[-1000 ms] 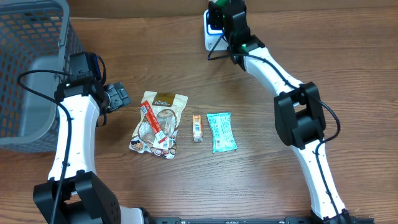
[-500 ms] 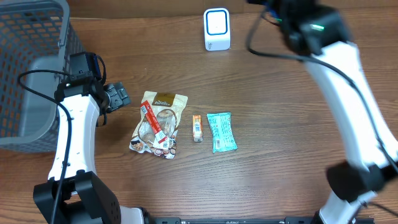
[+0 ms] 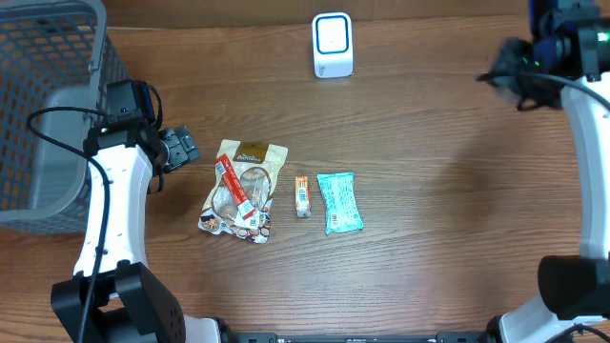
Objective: Scan the item barcode
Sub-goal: 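Carry the green jar right and set it down on the table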
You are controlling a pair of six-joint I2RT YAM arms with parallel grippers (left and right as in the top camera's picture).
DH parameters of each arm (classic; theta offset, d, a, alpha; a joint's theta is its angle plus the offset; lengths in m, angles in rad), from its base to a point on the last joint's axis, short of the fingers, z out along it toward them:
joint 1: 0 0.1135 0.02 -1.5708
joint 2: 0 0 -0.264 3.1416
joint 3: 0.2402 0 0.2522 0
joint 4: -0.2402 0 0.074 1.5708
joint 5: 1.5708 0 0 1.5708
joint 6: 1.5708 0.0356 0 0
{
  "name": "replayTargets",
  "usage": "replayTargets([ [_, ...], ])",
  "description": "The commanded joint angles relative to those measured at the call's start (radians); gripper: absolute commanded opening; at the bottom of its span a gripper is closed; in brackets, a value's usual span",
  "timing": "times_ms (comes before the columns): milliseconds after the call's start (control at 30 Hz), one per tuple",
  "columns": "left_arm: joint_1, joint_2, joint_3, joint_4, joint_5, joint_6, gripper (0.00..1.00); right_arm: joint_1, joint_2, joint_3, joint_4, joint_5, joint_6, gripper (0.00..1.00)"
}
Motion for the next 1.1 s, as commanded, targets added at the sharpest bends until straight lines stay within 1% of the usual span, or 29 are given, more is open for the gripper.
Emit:
replayTargets([
  [0,-0.002,-0.008,0.006,-0.001,-0.014,0.011,1.0,-0.073,0.001,-0.181,0.048,0.01,0.014,0.04],
  [167,-0.002,-0.008,0.006,-0.001,-0.014,0.011,1.0,-0.151,0.001,-0.466,0.241,0.01,0.032,0.04],
  [300,-0.002,-0.008,0.006,-0.001,-0.014,0.011,1.0,-0.19,0.001,-0.643,0.395,0.01,0.036,0.04],
  [333,-0.002,-0.008,0.006,-0.001,-0.014,0.011,1.0,-0.206,0.001,-0.719,0.475,0.003,0.035,0.04],
  [400,-0.002,-0.008,0.006,-0.001,-0.014,0.011,1.0,-0.217,0.001,-0.773,0.531,0.003,0.035,0.1],
  [433,-0.002,-0.008,0.006,-0.001,-0.014,0.011,1.0,-0.222,0.001,-0.795,0.552,0.003,0.035,0.15],
  [500,-0.002,-0.008,0.006,-0.001,-0.014,0.011,1.0,-0.226,0.001,-0.821,0.576,0.003,0.035,0.22],
  [533,-0.002,-0.008,0.006,-0.001,-0.014,0.011,1.0,-0.226,0.001,-0.828,0.582,0.003,0.035,0.33],
  [633,-0.002,-0.008,0.006,-0.001,-0.014,0.011,1.0,-0.226,0.001,-0.834,0.586,0.003,0.035,0.77],
  [667,-0.002,-0.008,0.006,-0.001,-0.014,0.011,1.0,-0.226,0.001,-0.834,0.586,0.003,0.035,1.0],
  [833,-0.002,-0.008,0.006,-0.001,-0.014,0.011,1.0,-0.226,-0.002,-0.802,0.538,0.002,0.036,1.0],
  [967,-0.002,-0.008,0.006,-0.001,-0.014,0.011,1.0,-0.226,-0.011,-0.702,0.443,-0.007,0.036,1.0],
  [1067,-0.002,-0.008,0.006,-0.001,-0.014,0.011,1.0,-0.225,-0.022,-0.589,0.356,-0.05,0.035,1.0],
])
